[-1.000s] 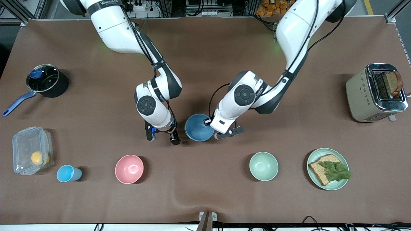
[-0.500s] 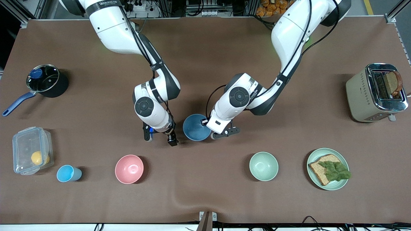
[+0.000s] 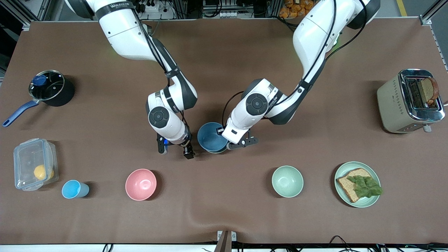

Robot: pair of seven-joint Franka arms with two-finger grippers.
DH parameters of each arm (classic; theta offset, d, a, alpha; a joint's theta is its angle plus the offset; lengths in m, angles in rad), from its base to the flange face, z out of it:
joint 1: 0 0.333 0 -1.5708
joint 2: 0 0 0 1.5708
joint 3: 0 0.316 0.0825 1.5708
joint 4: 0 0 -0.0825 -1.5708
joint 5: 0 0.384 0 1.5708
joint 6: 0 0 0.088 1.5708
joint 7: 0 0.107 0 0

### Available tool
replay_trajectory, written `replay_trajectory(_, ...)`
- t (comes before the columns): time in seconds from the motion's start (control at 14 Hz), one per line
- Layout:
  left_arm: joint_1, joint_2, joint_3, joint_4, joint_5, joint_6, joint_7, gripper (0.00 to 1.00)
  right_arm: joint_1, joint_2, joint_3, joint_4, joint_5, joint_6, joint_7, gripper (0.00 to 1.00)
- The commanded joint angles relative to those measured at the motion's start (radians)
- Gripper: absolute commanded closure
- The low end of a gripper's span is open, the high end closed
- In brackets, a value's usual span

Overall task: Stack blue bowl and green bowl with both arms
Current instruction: 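Lower the blue bowl into the green bowl with the left gripper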

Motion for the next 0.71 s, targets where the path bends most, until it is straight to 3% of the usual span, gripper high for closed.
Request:
replay_trajectory(0.0, -0.009, 0.013, 0.012, 0.014, 0.002, 0.006, -0.008, 1.0, 0.007, 0.021, 0.005, 0.017, 0.016, 0.025, 0.033, 0.0)
replay_trajectory(0.43, -0.009, 0.03, 0.012, 0.016, 0.014, 0.006, -0.007, 0.98, -0.002, 0.06, 0.051, 0.051, 0.017, 0.041, 0.033, 0.0)
replay_trajectory(0.57, -0.009, 0.03, 0.012, 0.016, 0.013, 0.006, -0.005, 0.87, -0.004, 0.067, 0.051, 0.056, 0.016, 0.041, 0.033, 0.0)
replay_trajectory(0.64, -0.009, 0.03, 0.012, 0.016, 0.013, 0.006, -0.004, 0.76, -0.007, 0.067, 0.051, 0.056, 0.016, 0.041, 0.033, 0.0)
